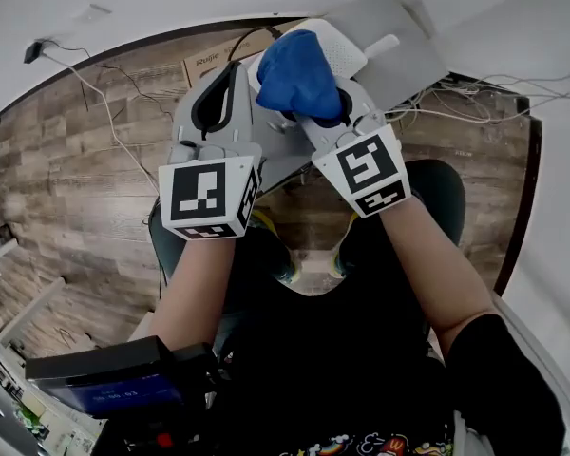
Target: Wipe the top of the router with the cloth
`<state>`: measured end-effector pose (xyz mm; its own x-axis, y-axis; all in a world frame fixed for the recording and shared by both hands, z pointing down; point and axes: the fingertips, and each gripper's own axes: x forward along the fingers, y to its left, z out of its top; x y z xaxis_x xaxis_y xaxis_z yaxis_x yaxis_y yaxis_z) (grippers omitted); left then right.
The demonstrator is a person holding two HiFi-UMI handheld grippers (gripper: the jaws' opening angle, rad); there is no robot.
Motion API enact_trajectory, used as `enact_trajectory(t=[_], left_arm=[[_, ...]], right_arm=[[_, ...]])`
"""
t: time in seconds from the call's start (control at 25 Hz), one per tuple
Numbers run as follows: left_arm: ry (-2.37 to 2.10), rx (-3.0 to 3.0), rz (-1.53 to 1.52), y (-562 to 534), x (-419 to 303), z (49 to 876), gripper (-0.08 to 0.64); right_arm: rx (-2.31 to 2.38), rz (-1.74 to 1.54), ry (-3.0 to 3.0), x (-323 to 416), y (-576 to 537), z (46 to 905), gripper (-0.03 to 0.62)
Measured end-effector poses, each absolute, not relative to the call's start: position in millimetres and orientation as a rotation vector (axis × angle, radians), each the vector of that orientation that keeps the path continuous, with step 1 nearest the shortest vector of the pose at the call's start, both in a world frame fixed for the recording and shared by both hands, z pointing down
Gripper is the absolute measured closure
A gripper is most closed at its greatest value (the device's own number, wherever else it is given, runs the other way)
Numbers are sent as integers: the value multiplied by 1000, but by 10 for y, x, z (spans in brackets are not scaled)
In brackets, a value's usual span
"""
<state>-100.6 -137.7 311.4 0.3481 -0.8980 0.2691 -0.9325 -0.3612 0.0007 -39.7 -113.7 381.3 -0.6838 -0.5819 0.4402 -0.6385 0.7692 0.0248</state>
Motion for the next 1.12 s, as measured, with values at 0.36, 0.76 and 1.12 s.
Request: enact_trajectory(t=[0.36, 0.76, 1.12], left_arm=[[-1712, 2453, 225, -1545, -1099, 3622, 560], [-1723, 2449, 255, -1554, -1114, 3711, 560], [-1730, 2446, 263, -1518, -1032, 3742, 560]], right_arm=[[986, 47, -2524, -425, -1248, 4072, 474], [1160, 64, -2398, 187, -1627, 4098, 474], [1298, 44, -2321, 663, -1743, 4055, 474]])
